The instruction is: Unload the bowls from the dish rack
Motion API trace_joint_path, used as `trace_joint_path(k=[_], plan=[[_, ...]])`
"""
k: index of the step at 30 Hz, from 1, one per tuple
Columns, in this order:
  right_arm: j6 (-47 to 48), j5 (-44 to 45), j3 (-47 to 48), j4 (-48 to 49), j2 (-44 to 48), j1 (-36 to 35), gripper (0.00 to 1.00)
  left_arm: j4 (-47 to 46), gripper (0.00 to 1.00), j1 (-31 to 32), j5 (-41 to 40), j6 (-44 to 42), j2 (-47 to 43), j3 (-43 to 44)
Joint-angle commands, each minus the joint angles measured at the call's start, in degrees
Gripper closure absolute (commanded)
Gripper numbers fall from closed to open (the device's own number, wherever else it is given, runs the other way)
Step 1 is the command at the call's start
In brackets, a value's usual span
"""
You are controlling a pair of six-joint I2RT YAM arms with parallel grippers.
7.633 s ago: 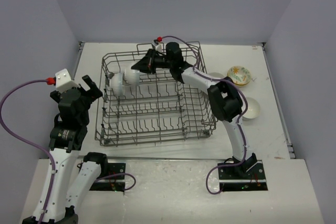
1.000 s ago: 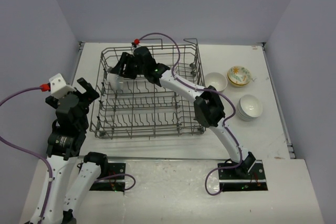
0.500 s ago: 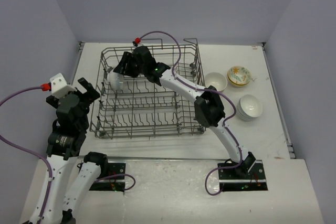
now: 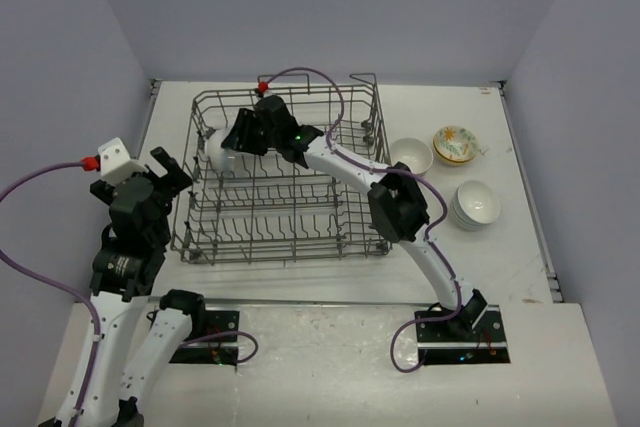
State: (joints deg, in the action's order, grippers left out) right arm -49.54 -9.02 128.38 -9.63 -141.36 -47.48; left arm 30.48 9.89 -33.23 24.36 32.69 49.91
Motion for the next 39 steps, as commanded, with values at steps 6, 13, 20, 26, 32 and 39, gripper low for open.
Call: trace_joint_path(k=[6, 13, 20, 26, 32, 39], plan=[[5.2, 2.2, -5.1, 1.9, 10.8, 0.5, 0.48, -2.2, 0.00, 0.4, 1.9, -2.1, 2.6, 0.0], [10.4, 3.2, -8.1, -1.3, 23.7, 1.3, 0.39, -1.9, 0.00, 0.4, 5.8, -4.0, 8.9, 2.7], [18.9, 11.0, -19.2, -7.8, 41.8, 2.0, 0.26, 6.1, 0.00, 1.7, 8.5, -4.8, 26.7, 13.8], [22.6, 25.2, -36.7, -11.2, 62.7, 2.0, 0.01, 18.6, 0.00, 11.5, -9.9, -5.6, 43.0, 26.7], [22.9, 33.4, -54.2, -12.0, 82.4, 3.4, 0.01, 27.8, 0.00, 17.1, -21.0, -5.4, 57.7, 35.5], [23.3, 31.3, -64.1, -11.9, 91.1, 5.1, 0.01, 39.9, 0.00, 21.8, -32.9, 1.6, 76.7, 48.6]])
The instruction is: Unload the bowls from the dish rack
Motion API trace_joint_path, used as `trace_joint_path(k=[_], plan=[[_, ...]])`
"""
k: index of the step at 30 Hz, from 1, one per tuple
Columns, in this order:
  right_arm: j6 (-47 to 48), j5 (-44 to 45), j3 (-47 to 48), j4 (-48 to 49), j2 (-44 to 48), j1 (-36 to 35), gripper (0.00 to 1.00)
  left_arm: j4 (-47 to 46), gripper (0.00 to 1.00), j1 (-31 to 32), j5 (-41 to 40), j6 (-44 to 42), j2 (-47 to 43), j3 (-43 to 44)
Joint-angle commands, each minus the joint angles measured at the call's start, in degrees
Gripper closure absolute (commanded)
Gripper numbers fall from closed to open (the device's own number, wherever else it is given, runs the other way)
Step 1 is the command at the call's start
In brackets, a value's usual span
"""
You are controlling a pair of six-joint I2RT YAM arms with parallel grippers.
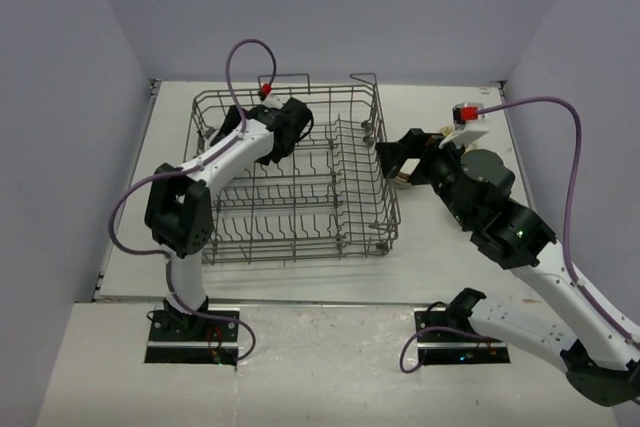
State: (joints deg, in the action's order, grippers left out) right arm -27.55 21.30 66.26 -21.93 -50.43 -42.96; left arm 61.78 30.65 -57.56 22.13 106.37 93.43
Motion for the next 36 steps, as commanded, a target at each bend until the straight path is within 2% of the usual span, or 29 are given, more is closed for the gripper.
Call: trace_joint_path(k=[1, 10, 17, 21, 22, 26, 30, 36], plan=[[1.5, -0.3, -2.9, 0.4, 0.1, 1.0, 0.01, 9.9, 0.00, 1.2, -10.9, 4.6, 4.4, 6.2], [3.1, -4.5, -8.2, 3.5, -0.8, 3.6, 0.01, 9.2, 0.00, -0.9, -13.4, 2.8, 13.6, 12.1], [4.2, -5.6, -9.9, 5.5, 1.4, 4.3, 0.01, 2.5, 0.06, -3.5, -11.1, -2.0, 13.6, 10.3], [4.4, -6.3, -11.6, 7.1, 3.0, 4.4, 0.01, 1.5, 0.07, -3.7, -11.1, -1.3, 14.7, 10.2], [4.5, -6.4, -11.8, 7.3, 3.2, 4.4, 0.01, 0.6, 0.11, -3.7, -10.7, -1.3, 15.1, 10.0], [5.0, -7.1, -12.2, 7.8, 3.3, 4.4, 0.01, 1.7, 0.19, -4.2, -11.1, 0.9, 17.4, 9.7], [5.2, -7.5, -12.6, 8.0, 3.6, 4.4, 0.01, 3.3, 0.20, -4.7, -12.0, 3.8, 17.9, 9.6], [5.6, -7.9, -13.5, 8.6, 4.2, 4.6, 0.01, 2.2, 0.31, -5.4, -11.9, 3.1, 17.1, 9.4]])
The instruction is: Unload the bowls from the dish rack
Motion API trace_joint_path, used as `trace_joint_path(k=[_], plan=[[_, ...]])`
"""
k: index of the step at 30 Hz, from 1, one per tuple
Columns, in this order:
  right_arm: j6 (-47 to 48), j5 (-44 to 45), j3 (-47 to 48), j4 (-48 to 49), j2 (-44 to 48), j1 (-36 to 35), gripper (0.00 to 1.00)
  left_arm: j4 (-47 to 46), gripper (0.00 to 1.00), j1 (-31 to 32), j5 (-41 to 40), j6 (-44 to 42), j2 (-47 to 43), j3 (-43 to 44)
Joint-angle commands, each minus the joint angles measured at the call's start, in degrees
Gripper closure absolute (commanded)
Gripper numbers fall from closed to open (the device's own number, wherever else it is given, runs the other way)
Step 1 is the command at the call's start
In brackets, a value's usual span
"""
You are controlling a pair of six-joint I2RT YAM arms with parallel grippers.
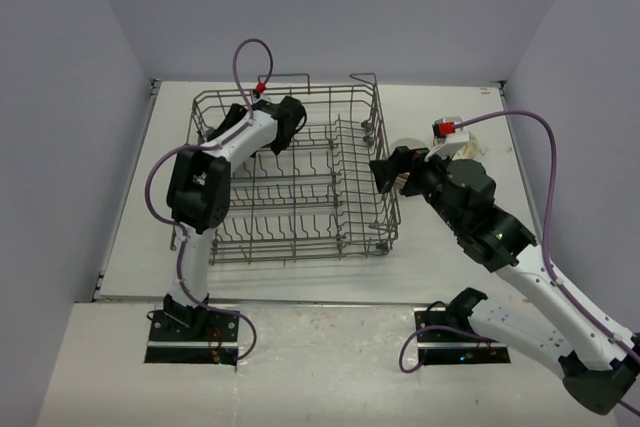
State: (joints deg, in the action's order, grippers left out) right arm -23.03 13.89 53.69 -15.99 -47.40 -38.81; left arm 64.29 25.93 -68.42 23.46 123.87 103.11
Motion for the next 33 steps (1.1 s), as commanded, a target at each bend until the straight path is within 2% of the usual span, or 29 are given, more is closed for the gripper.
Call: trace_joint_path(k=[1, 16, 20, 27, 31, 33], plan=[[1.1, -0.6, -1.0, 2.6, 1.3, 0.3, 0.01, -0.3, 0.31, -1.0, -0.9, 1.7, -0.2, -0.2], [1.7, -0.9, -1.9, 3.4, 1.9, 1.0, 0.01, 0.7, 0.56, -1.9, -2.2, -1.4, 1.2, 0.8], [1.8, -0.8, -1.9, 3.4, 1.8, 0.9, 0.01, 0.9, 0.69, -1.8, -2.3, -1.6, 1.3, 1.0], [1.8, -0.7, -1.9, 3.4, 1.7, 1.0, 0.01, 1.4, 0.81, -1.5, -3.1, -2.5, 0.7, 2.5], [1.7, -0.7, -1.8, 3.5, 1.4, 1.0, 0.01, 1.9, 1.00, -1.2, -3.7, -3.2, -0.6, 4.5], [1.7, -0.7, -1.8, 3.5, 1.3, 1.0, 0.01, 1.5, 1.00, -1.1, -4.0, -4.5, -1.3, 5.0]])
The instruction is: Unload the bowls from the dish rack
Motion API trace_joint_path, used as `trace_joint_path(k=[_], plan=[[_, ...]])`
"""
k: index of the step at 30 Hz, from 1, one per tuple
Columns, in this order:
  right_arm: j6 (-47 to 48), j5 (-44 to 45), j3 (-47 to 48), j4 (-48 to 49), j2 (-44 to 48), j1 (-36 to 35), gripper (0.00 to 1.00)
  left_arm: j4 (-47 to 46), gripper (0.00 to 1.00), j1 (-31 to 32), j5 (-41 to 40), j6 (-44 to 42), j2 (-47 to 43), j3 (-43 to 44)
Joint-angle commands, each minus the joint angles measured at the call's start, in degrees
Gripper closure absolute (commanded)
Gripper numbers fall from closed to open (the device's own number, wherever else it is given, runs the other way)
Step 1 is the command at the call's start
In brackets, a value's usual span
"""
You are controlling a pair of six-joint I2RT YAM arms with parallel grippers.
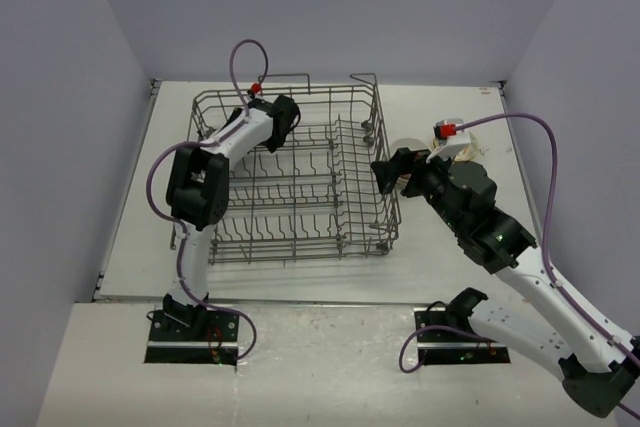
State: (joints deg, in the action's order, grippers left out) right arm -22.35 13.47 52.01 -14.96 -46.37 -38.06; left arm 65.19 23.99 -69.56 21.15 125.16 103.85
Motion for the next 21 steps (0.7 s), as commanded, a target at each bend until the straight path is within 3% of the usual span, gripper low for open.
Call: trace_joint_path(k=[1, 7, 10, 18, 21], plan=[[1.0, -0.3, -0.2, 2.5, 0.3, 0.3, 0.01, -0.4, 1.00, 1.0, -3.1, -2.9, -3.3, 4.3], [1.0, -0.5, -0.3, 2.8, 0.4, 0.3, 0.01, -2.9, 1.00, 1.8, -7.5, -6.5, -4.6, 4.0], [1.0, -0.6, -0.3, 2.8, 0.4, 0.4, 0.01, -6.4, 1.00, 2.0, -15.1, -9.2, -4.7, 2.1], [1.3, -0.7, -0.7, 3.1, 0.7, 0.5, 0.01, -13.2, 1.00, 4.1, -20.3, -18.8, -4.0, 3.7], [1.3, -1.0, -0.7, 3.2, 0.6, 0.7, 0.01, -21.3, 1.00, 4.6, -21.3, -28.2, -6.2, 1.3]])
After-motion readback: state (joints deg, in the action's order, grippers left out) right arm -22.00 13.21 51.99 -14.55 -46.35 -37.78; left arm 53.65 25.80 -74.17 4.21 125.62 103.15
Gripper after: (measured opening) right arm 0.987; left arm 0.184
